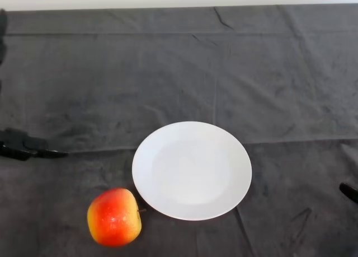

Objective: Move the apple to the plate

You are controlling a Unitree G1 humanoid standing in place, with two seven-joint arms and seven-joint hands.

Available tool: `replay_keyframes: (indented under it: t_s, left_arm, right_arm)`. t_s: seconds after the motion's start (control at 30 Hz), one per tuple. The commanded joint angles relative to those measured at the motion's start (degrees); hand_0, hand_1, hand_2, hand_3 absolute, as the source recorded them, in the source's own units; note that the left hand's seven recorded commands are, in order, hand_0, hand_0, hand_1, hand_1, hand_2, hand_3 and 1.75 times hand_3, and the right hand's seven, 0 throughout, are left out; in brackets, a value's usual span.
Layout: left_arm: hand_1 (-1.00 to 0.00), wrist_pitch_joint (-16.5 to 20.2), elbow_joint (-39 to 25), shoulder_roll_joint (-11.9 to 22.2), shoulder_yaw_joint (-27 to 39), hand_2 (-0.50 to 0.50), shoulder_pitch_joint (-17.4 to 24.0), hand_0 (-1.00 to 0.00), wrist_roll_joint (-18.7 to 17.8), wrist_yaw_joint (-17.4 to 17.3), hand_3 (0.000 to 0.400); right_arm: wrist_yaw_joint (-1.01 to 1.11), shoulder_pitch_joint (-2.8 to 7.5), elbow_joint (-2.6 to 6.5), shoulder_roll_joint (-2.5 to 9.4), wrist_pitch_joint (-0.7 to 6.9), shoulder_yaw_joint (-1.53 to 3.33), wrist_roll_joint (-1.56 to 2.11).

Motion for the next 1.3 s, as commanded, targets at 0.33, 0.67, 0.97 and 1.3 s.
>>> replay_keyframes:
  t_s: [0.33,0.67,0.97,1.3]
  left_arm:
    - [0.0,5.27,-8.7,-4.43,-6.46,0.0,1.78,0.0,4.5,-2.6,0.0]
    - [0.0,5.33,-13.16,-3.04,-1.74,0.0,4.69,0.0,1.47,-7.51,0.0]
    - [0.0,2.27,-13.78,-0.31,3.63,0.0,9.57,0.0,0.14,-10.72,0.0]
    - [0.0,0.21,-13.1,1.1,1.53,0.0,13.64,0.0,3.67,-12.15,0.0]
  right_arm:
    - [0.5,1.21,1.48,1.83,2.01,-0.07,1.13]
    - [0.41,1.2,1.5,1.76,1.94,0.05,1.24]
    - [0.35,1.19,1.53,1.7,1.89,0.14,1.32]
    - [0.31,1.18,1.54,1.66,1.84,0.21,1.38]
